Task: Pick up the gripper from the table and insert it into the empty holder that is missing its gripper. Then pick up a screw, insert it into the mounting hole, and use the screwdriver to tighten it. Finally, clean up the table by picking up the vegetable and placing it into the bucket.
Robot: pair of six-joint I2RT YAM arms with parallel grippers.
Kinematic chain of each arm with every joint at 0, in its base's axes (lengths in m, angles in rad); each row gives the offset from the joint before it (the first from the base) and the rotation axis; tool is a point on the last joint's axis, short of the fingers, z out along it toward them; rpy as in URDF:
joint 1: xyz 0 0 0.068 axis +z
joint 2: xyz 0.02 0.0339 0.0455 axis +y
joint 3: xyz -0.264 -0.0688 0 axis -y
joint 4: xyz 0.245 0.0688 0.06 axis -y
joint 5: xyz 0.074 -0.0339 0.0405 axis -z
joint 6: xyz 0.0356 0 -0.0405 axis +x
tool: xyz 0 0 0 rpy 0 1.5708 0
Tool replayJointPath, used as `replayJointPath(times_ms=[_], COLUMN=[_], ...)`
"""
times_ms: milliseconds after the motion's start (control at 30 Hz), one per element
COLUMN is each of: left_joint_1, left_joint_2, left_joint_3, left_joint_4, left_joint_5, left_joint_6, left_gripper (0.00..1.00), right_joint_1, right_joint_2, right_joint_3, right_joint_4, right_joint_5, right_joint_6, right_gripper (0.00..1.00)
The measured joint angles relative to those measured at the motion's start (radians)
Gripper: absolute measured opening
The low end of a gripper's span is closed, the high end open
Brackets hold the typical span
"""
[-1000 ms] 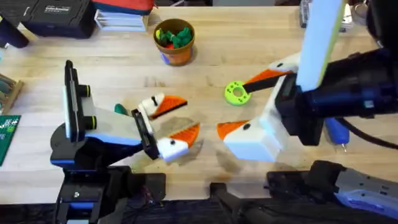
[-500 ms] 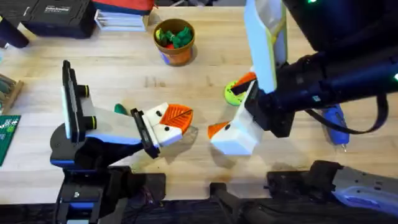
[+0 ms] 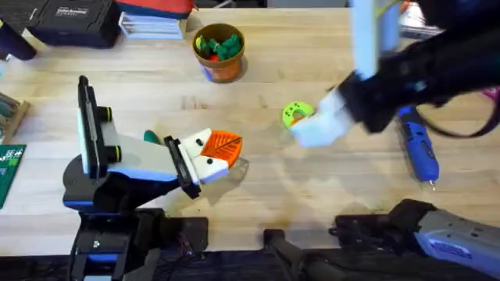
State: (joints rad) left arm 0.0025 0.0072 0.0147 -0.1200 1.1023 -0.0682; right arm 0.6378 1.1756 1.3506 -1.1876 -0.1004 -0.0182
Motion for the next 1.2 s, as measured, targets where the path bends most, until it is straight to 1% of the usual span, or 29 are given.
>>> replayJointPath(times_ms=[100, 267, 300, 433, 567, 700, 767, 867, 1100, 1200], left_joint_1=[0.0, 0.0, 0.0, 0.0, 0.0, 0.0, 0.0, 0.0, 0.0, 0.0], left_joint_2=[0.0, 0.0, 0.0, 0.0, 0.0, 0.0, 0.0, 0.0, 0.0, 0.0], left_joint_3=[0.0, 0.0, 0.0, 0.0, 0.0, 0.0, 0.0, 0.0, 0.0, 0.0], left_joint_4=[0.0, 0.0, 0.0, 0.0, 0.0, 0.0, 0.0, 0.0, 0.0, 0.001], left_joint_5=[0.0, -0.001, -0.001, -0.003, -0.003, -0.003, -0.003, -0.003, -0.006, -0.007], left_joint_6=[0.0, 0.0, 0.0, 0.0, 0.0, 0.0, 0.0, 0.0, 0.0, 0.0], left_gripper=[0.005, 0.005, 0.005, 0.005, 0.005, 0.005, 0.005, 0.005, 0.005, 0.005], right_joint_1=[-0.179, -0.459, -0.583, -0.721, -0.861, -0.993, -1.04, -1.075, -1.086, -1.086], right_joint_2=[-0.004, -0.004, -0.004, -0.004, 0.002, 0.061, 0.108, 0.174, 0.284, 0.356], right_joint_3=[0.0, 0.0, 0.0, 0.0, -0.001, -0.018, -0.038, -0.073, -0.157, -0.201], right_joint_4=[-0.045, -0.039, -0.027, -0.013, 0.016, 0.053, 0.041, 0.051, 0.106, 0.12], right_joint_5=[0.06, 0.125, 0.15, 0.172, 0.189, 0.19, 0.191, 0.193, 0.178, 0.175], right_joint_6=[0.003, 0.007, 0.008, -0.029, -0.147, -0.221, -0.237, -0.266, -0.339, -0.368], right_gripper=[0.994, 0.994, 0.994, 0.994, 0.994, 0.994, 0.994, 0.994, 0.994, 0.994])
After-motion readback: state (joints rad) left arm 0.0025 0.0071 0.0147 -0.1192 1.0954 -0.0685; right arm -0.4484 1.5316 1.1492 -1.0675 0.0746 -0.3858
